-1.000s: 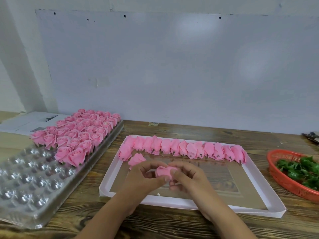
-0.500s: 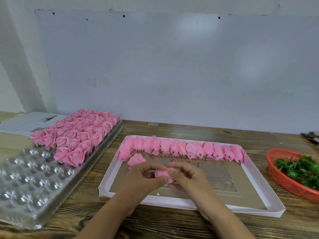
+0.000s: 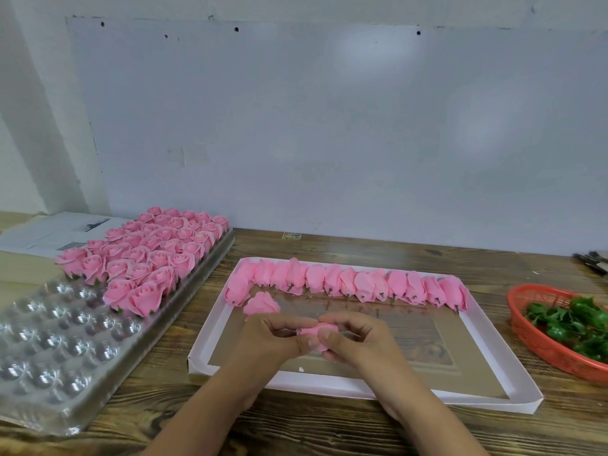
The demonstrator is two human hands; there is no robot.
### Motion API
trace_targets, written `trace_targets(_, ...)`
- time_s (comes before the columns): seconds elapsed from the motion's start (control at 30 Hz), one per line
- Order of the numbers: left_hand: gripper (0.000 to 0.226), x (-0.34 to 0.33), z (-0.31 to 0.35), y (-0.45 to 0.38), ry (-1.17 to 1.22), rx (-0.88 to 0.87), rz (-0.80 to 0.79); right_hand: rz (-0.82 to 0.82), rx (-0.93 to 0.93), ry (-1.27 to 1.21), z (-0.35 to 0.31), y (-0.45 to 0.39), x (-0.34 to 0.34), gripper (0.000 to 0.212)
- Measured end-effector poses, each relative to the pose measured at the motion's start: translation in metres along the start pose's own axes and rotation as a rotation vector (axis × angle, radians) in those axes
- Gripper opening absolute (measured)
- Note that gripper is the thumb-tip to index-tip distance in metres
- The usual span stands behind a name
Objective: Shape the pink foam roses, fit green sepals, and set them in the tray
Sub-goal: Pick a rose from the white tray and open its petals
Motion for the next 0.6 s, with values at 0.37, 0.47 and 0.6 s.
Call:
trace_targets(0.37, 0.021, 0.002, 0.000, 0.001, 0.040, 0.071, 0.059, 0.420, 0.174, 0.577, -0.057, -0.009, 0.098, 0.032)
trace_targets(0.47, 0.021, 0.001, 0.000, 0.002, 0.050, 0.073, 0.051, 0.580, 0.058, 1.032, -0.068, -0.009, 0.172, 0.026)
trace_targets(0.6, 0.021, 0.001, 0.000, 0.002, 0.046, 0.079, 0.057, 0.611, -0.372, 1.246, -0.064, -0.010, 0.268, 0.013)
Point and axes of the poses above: each hand's wrist, its own y-axis away from the middle knuckle, its own x-axis out of the back of the hand, z = x × y, the point moved 3 cm from there along -y, towards the middle knuckle, and after that the axes turned 10 degrees about x, right-handed, at the moved point
